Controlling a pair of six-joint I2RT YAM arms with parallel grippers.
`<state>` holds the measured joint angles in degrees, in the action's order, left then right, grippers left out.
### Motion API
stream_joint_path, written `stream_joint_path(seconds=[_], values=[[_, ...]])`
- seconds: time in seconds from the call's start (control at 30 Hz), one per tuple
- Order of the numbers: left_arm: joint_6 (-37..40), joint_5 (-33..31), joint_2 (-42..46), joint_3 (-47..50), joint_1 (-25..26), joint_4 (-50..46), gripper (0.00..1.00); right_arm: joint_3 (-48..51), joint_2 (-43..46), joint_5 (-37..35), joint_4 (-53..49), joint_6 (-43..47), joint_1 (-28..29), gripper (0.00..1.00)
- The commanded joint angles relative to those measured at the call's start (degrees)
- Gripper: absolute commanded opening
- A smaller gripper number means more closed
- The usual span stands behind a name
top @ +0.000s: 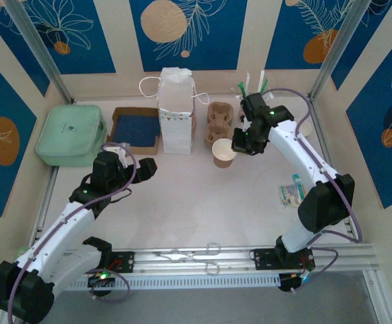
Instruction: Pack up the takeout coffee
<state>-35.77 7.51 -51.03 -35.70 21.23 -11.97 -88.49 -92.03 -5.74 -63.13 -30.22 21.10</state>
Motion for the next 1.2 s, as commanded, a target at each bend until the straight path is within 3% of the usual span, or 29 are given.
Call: stream_joint_path(seconds=[0.0, 0.8, 1.17], values=[[-0.88, 1.19, -0.73, 0.55, 0.89, 1.77, 0.97, 2.03, -1.37, 1.25, 1.26, -1.56, 2.10, 0.03], [-1.60, 0.21, -4.91, 0.13, 3.89, 4.75, 0.97, 10.33, -3.22, 1.01, 7.85, -5.25, 11.27, 0.03], [-1.60, -0.21, -6.74, -0.94, 5.47, 5.27, 0.97, 12.29, -2.53, 0.29, 8.82, -5.80, 12.95, 0.05]])
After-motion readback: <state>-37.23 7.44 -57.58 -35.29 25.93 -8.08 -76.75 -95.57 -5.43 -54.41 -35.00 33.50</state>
